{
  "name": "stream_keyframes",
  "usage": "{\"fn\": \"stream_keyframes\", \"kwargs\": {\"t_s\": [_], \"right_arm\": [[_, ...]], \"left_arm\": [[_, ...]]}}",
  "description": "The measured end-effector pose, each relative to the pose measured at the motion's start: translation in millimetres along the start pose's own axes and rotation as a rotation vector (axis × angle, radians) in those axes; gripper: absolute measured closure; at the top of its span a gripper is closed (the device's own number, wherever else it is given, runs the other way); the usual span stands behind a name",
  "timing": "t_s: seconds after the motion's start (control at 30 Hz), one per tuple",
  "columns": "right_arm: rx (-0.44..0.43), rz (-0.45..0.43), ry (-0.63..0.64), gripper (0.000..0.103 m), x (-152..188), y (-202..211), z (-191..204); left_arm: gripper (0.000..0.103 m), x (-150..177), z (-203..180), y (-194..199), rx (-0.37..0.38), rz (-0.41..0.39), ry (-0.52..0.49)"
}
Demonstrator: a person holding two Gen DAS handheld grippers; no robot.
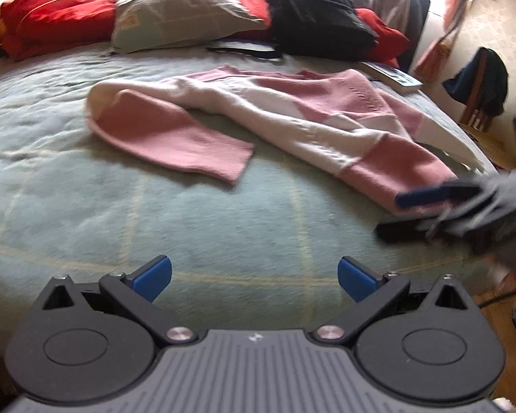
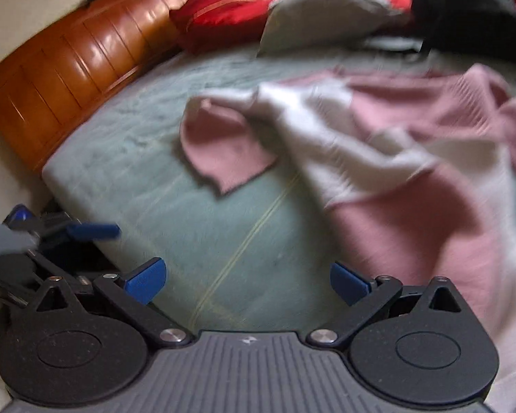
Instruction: Fold clothes
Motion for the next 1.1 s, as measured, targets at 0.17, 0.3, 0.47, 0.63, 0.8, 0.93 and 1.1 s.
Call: {"fn": "stream_keyframes", "kwargs": {"t_s": [0.17,0.3,0.47,0.63,0.8,0.93,1.1], "right_arm": [[0.035,0.034,-0.027,0.0,19,-36,12],[0.103,-0.015,-0.002,0.0,3,-26,-5],[0.209,-0.04,0.049,0.0,-32,-16,-51],[0.199,-0.018,-0.063,0.0,-37,-16,-98],[0.193,0.001,0.09,0.0,-29,-1,-62],[0.288,0.11,0.274,0.0,-13,-15,-42],[0.458,0.216,0.411,0.0,-6,-24,-54]], "left_arm": [[0.001,0,12,3,-0.009,-0.003,0.029],[0.001,-1,10,0,0.003,0.0,0.031],[0.001,-2,5,-8,0.02,0.008,0.029],[0.001,-2,-1,-13,0.032,0.014,0.016],[0.001,-5,-2,-18,0.032,0.01,0.021],[0.001,0,-11,-23,0.041,0.03,-0.001],[0.001,7,-18,-22,0.054,0.04,-0.011]]}}
Point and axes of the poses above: each gripper's, at about its wrist camera, not at the fingertips, and y roughly against the way its jaws point, z to its left, x to its underside, the point moved 9 cm from there along -y, roughly the way its jaws point, and after that the axes turned 12 degrees about y, right-handed, at the moved point
